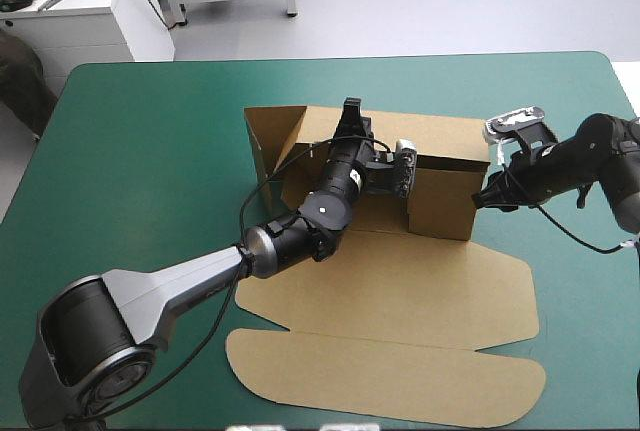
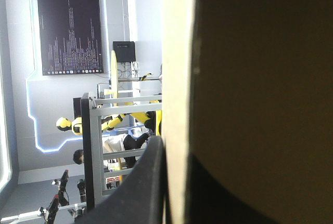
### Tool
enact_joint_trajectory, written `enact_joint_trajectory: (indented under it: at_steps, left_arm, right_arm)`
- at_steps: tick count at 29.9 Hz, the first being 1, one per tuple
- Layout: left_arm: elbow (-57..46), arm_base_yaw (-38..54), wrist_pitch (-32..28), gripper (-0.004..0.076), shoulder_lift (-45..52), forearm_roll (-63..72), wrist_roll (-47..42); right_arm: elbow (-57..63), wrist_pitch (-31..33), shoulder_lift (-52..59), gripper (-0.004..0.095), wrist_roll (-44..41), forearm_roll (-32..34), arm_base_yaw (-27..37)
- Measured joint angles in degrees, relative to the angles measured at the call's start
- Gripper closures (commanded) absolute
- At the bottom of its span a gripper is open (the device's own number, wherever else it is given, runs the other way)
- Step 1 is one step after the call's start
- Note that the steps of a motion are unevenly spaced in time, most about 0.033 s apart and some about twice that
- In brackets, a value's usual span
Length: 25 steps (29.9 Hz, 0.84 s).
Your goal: Fold the box
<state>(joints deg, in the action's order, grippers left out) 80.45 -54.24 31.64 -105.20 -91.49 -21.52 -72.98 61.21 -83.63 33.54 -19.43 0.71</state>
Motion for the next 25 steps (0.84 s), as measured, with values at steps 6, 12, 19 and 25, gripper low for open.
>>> enact_joint_trajectory:
  at_steps: [6, 12, 19, 25]
  left_arm:
    - [0.0, 0.0, -0.2, 0.0734, 0.0, 0.0, 0.0]
    - [0.0, 0.0, -0.4, 0.0734, 0.0, -0.1, 0.0]
    - [0.0, 0.0, -0.6, 0.0734, 0.0, -0.2, -0.6]
    - [0.0, 0.1, 0.6, 0.0734, 0.0, -0.2, -1.1]
  right_arm:
    - [0.0, 3.1, 0.0, 0.0505, 1.6, -1.9, -0.1]
    - [0.0, -0.9, 0.0, 0.0505, 2.4, -1.9, -0.1]
    - [0.1, -6.2, -0.1, 0.0505, 7.7, -5.0, -0.1]
    - [0.2, -11.0, -0.5, 0.0505, 11.6, -11.7, 0.0]
